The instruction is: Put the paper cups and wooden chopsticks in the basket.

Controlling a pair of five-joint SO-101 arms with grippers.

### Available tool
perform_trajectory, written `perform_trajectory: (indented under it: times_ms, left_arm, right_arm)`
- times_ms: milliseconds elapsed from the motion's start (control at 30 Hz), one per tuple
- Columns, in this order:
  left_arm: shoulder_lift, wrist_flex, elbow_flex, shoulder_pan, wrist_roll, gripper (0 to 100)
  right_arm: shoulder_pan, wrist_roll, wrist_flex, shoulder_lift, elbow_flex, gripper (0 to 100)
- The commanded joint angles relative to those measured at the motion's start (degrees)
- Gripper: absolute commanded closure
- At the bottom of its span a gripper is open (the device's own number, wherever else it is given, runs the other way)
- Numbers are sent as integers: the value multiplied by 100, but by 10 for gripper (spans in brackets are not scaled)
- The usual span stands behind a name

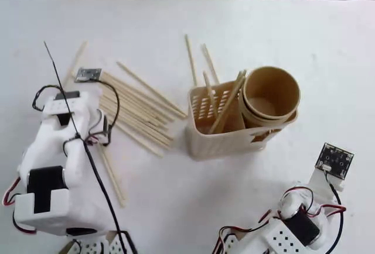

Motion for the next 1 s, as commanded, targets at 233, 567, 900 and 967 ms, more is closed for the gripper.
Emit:
perform_trajectory:
  times_ms: [233,567,900,967]
  left_arm:
    - [4,-237,-404,-101,-185,969]
    - [4,-255,-1714,-760,-958,977]
    - [13,360,-1582,-637,-563,977]
    - [13,132,-1292,-637,-545,977]
  right_arm:
    - [48,-18,-57,-48,53,979]
    - [48,-18,-57,-48,53,979]
    - [48,-18,-57,-48,53,979]
    - [48,-18,-57,-48,53,979]
